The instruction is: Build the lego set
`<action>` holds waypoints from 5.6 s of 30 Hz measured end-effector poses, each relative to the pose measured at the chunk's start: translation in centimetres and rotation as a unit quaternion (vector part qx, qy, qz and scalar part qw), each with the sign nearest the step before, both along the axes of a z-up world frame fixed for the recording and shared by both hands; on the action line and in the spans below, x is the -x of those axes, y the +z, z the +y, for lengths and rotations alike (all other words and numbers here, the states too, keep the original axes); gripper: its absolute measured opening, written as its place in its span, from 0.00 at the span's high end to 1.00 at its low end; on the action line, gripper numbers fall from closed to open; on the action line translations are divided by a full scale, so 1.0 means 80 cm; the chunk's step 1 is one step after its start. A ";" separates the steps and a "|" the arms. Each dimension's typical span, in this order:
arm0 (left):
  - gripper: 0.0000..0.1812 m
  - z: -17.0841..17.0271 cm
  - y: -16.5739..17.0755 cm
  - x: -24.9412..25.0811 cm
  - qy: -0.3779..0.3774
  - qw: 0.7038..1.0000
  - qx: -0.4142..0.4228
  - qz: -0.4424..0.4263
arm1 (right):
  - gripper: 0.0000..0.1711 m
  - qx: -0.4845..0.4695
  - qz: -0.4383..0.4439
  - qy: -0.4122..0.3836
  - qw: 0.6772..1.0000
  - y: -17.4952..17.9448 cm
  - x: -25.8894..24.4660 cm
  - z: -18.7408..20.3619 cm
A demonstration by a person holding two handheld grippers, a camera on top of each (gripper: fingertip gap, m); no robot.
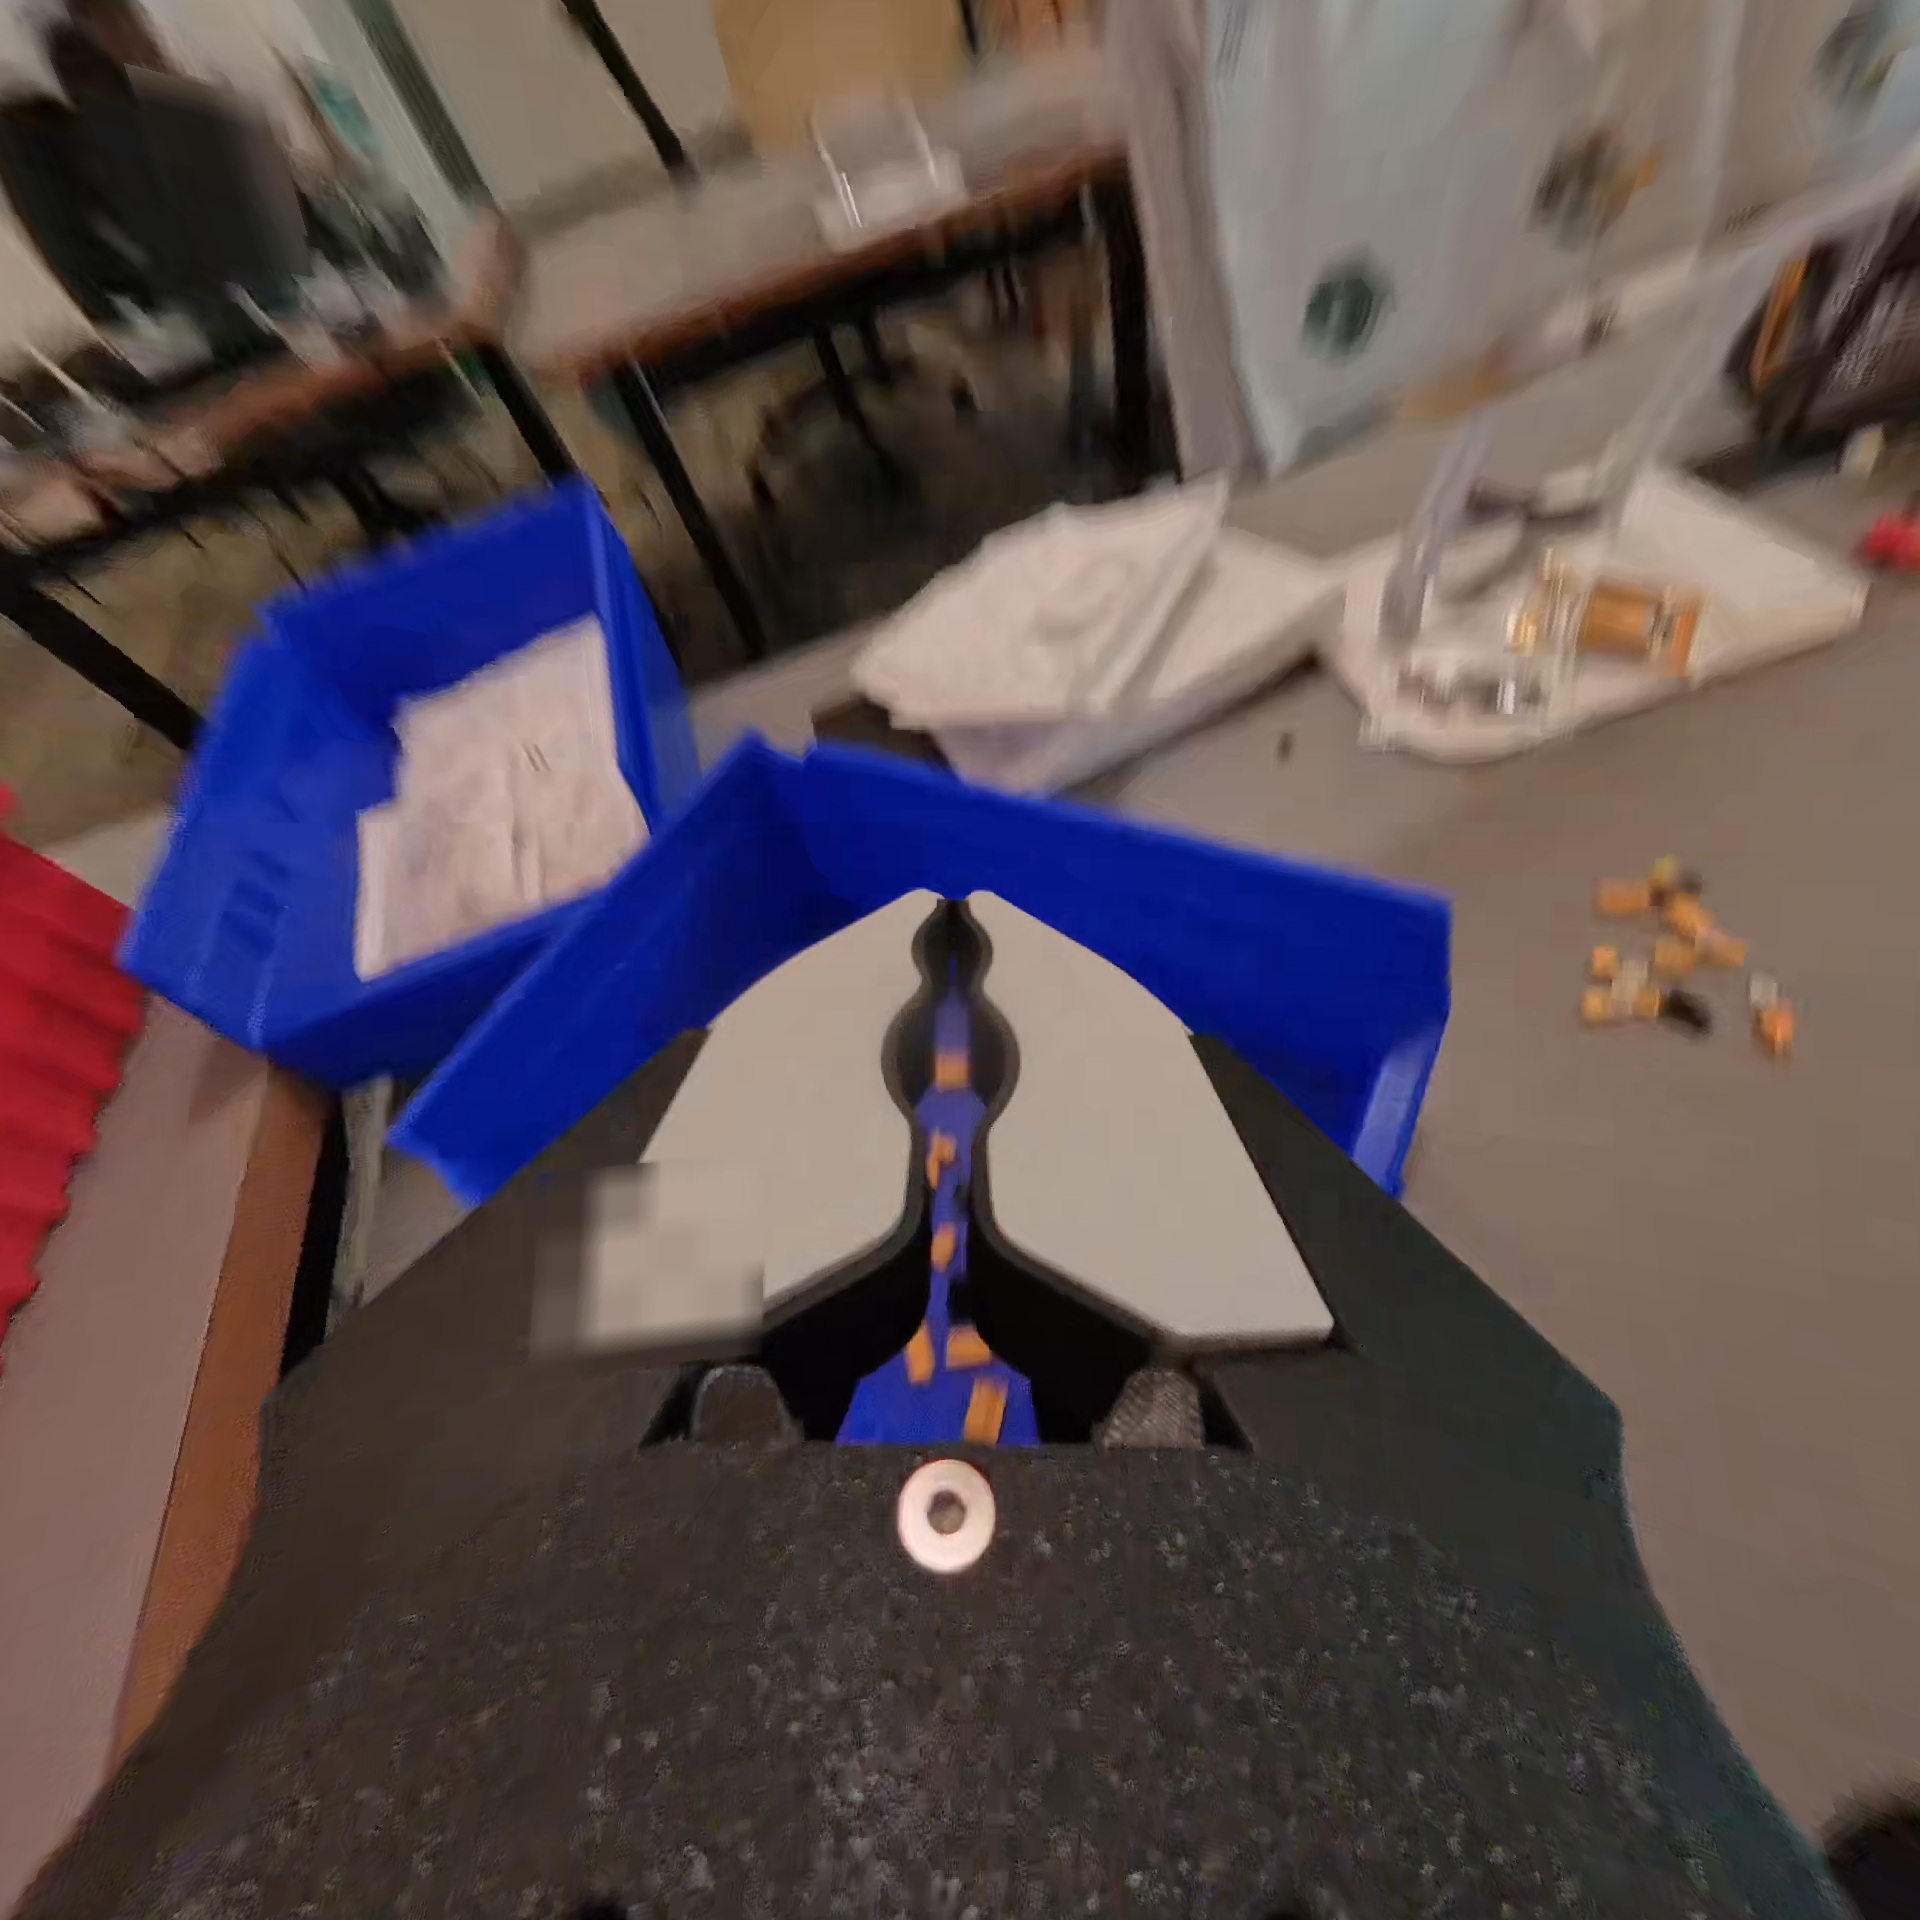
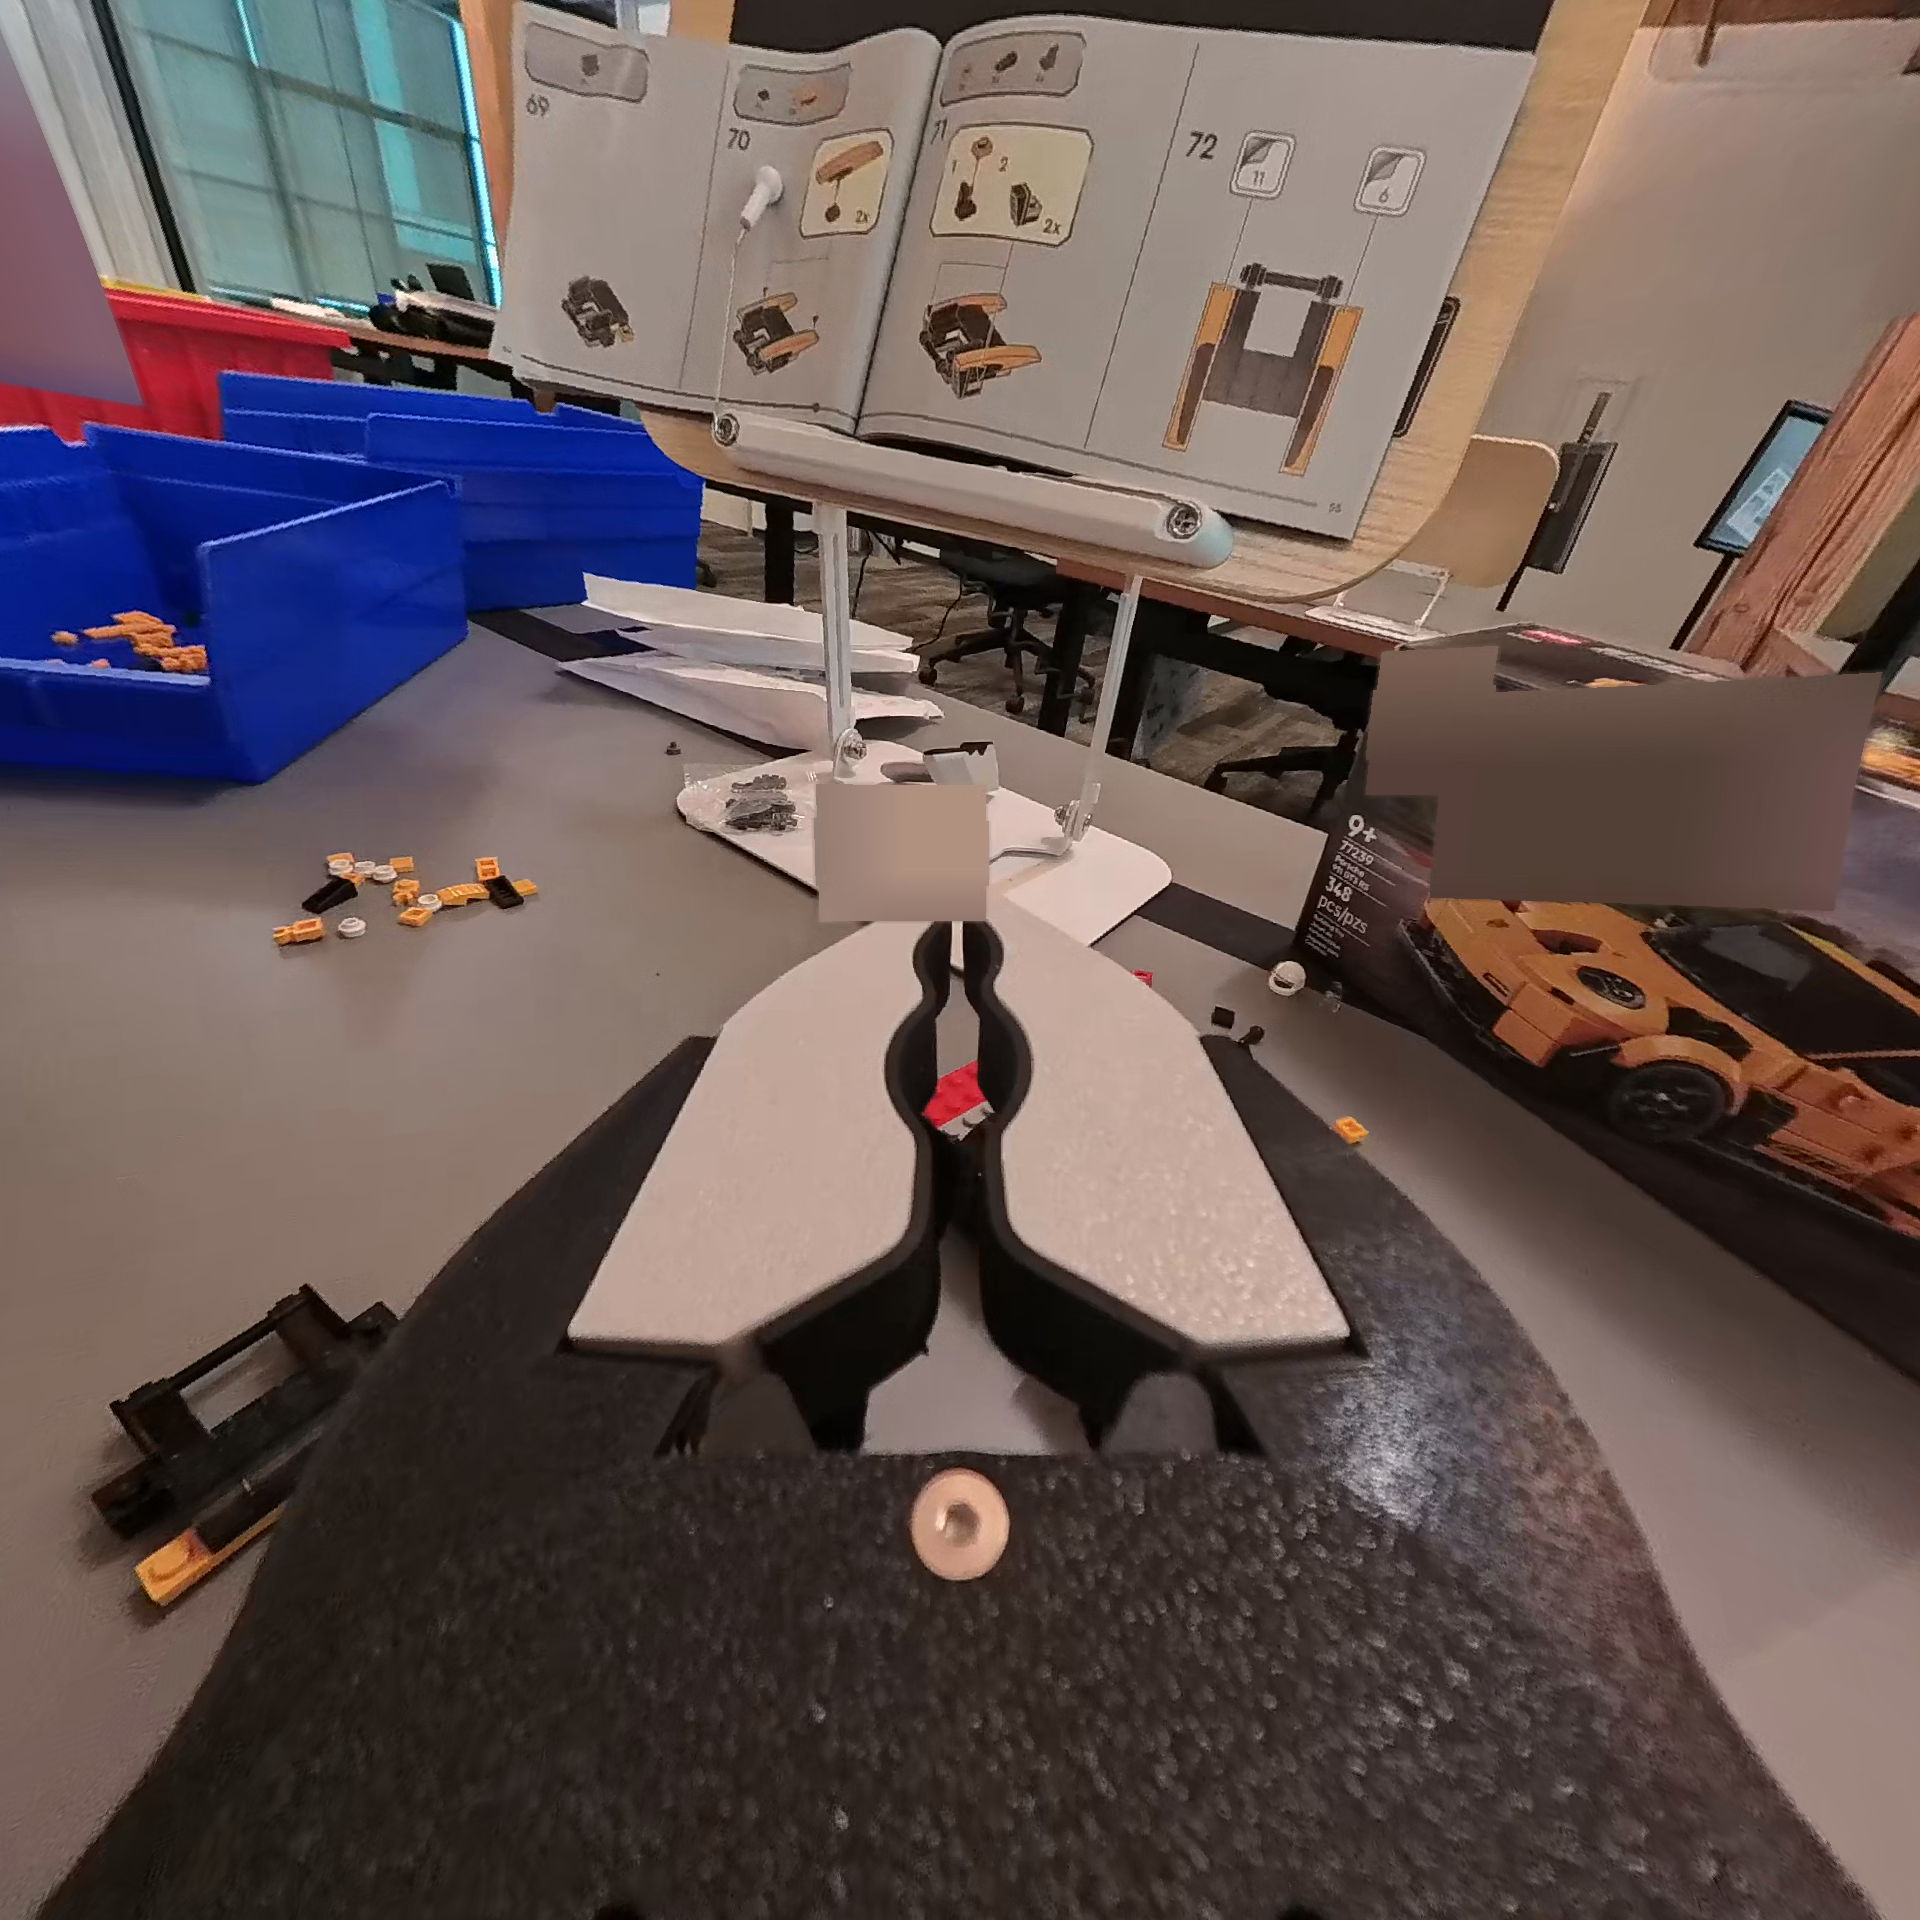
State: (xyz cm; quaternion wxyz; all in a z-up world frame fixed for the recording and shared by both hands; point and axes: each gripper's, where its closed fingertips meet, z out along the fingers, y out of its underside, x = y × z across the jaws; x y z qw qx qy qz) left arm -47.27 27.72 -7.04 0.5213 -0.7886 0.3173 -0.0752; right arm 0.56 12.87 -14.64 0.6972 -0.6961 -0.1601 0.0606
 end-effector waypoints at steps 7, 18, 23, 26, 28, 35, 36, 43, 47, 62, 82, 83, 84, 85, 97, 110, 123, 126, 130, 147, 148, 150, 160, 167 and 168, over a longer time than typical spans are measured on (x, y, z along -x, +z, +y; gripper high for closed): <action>1.00 0.038 -0.115 0.058 -0.039 0.960 0.222 0.168 | 0.99 0.013 -0.009 -0.001 1.000 -0.009 0.002 0.003; 0.96 0.076 -0.202 0.104 -0.136 0.831 0.322 0.433 | 0.99 0.032 -0.026 -0.004 0.999 -0.024 0.001 0.008; 0.92 0.072 -0.227 0.110 -0.215 0.772 0.344 0.490 | 0.99 0.035 -0.026 -0.008 0.999 -0.026 -0.002 0.009; 0.94 0.073 -0.232 0.104 -0.248 0.765 0.332 0.493 | 0.99 0.039 -0.028 -0.007 0.999 -0.028 -0.002 0.010; 0.94 0.074 -0.233 0.101 -0.262 0.760 0.326 0.498 | 0.99 0.041 -0.028 -0.006 0.999 -0.030 -0.001 0.010; 0.91 0.073 -0.233 0.109 -0.275 0.743 0.349 0.501 | 0.99 0.045 -0.030 -0.007 0.999 -0.032 -0.002 0.012; 0.92 0.075 -0.232 0.109 -0.275 0.745 0.347 0.499 | 0.99 0.046 -0.030 -0.007 0.998 -0.033 -0.002 0.012; 0.92 0.081 -0.235 0.103 -0.289 0.745 0.337 0.499 | 0.99 0.052 -0.030 -0.010 0.998 -0.037 -0.004 0.015; 0.91 0.078 -0.241 0.104 -0.294 0.736 0.350 0.500 | 0.99 0.055 -0.030 -0.011 0.998 -0.039 -0.005 0.016; 0.96 0.055 -0.190 0.040 -0.300 0.797 0.327 0.409 | 0.99 0.052 -0.025 -0.001 0.998 -0.035 -0.001 0.014; 0.96 -0.280 -0.247 -0.343 -0.565 0.692 0.210 0.396 | 0.99 0.012 -0.051 0.017 0.998 -0.011 0.005 -0.001; 0.96 -0.281 -0.247 -0.343 -0.566 0.694 0.209 0.393 | 0.99 0.012 -0.052 0.019 0.998 -0.011 0.006 -0.001; 0.95 -0.281 -0.247 -0.342 -0.565 0.696 0.209 0.392 | 0.99 0.013 -0.052 0.021 0.998 -0.012 0.006 -0.001; 0.93 -0.282 -0.247 -0.341 -0.564 0.698 0.208 0.388 | 0.99 0.014 -0.052 0.023 0.998 -0.012 0.007 -0.001; 0.90 -0.078 -0.055 -0.162 -0.303 0.895 0.139 0.296 | 0.99 0.025 -0.029 0.036 0.999 -0.013 0.012 -0.002; 0.96 0.028 -0.192 0.042 -0.258 0.820 0.321 0.397 | 0.99 0.042 -0.049 0.019 0.998 -0.030 0.010 0.004; 0.94 0.075 -0.215 0.079 -0.201 0.792 0.322 0.478 | 0.99 0.053 -0.040 0.018 0.998 -0.035 0.005 0.007; 1.00 0.095 -0.206 0.095 -0.164 0.806 0.328 0.464 | 0.99 0.054 -0.038 0.018 0.998 -0.036 0.005 0.007; 1.00 0.101 -0.205 0.103 -0.163 0.809 0.347 0.445 | 0.99 0.055 -0.038 0.016 0.998 -0.037 0.004 0.008; 0.90 0.044 -0.213 0.006 -0.312 0.816 0.362 0.325 | 0.99 0.061 -0.035 0.017 0.997 -0.039 0.003 0.009; 0.90 0.044 -0.216 0.005 -0.311 0.814 0.362 0.330 | 0.99 0.061 -0.035 0.017 0.997 -0.039 0.003 0.009; 0.92 0.045 -0.221 0.002 -0.311 0.812 0.364 0.335 | 0.99 0.061 -0.036 0.017 0.997 -0.040 0.003 0.009; 0.92 0.040 -0.239 0.015 -0.315 0.794 0.363 0.372 | 0.99 0.062 -0.035 0.019 0.997 -0.040 0.003 0.009; 0.89 0.036 -0.241 0.008 -0.322 0.799 0.352 0.367 | 0.99 0.063 -0.035 0.019 0.997 -0.040 0.003 0.009; 0.89 0.037 -0.241 0.009 -0.321 0.799 0.351 0.367 | 0.99 0.063 -0.035 0.019 0.997 -0.040 0.003 0.009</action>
